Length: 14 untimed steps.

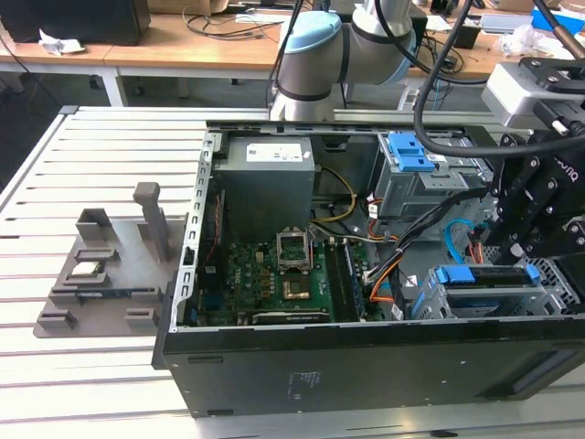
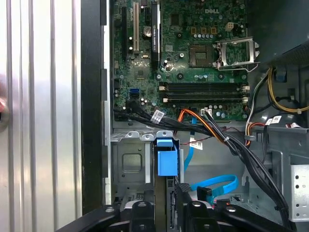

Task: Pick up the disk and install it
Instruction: 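Insert the disk into the insertion slot, then insert the first disk wire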

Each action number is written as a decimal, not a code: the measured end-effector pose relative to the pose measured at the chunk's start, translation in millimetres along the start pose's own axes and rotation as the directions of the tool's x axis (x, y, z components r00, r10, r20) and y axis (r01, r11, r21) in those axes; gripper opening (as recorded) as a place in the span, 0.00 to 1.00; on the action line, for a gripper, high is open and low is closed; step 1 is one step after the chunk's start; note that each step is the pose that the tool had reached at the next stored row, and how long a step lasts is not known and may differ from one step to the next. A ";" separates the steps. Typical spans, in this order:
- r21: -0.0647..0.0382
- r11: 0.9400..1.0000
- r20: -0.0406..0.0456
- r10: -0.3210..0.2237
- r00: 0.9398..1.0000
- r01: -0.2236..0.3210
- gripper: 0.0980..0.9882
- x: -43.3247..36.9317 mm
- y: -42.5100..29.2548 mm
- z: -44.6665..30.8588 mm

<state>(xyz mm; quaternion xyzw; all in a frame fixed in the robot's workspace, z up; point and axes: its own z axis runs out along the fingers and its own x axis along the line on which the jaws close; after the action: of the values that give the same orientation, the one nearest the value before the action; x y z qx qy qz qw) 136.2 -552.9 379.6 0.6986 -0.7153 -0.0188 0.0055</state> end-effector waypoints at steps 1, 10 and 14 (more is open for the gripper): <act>0.000 1.000 0.000 0.000 1.000 0.000 0.22 0.0 0.0 0.0; 0.000 1.000 0.000 0.000 1.000 0.000 0.01 0.0 0.0 0.4; 0.000 1.000 -0.006 0.000 1.000 0.000 0.01 -6.7 -13.4 0.1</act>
<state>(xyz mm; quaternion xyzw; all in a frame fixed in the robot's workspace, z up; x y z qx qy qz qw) 149.8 -546.5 379.1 0.6985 -0.7153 -0.0169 0.0077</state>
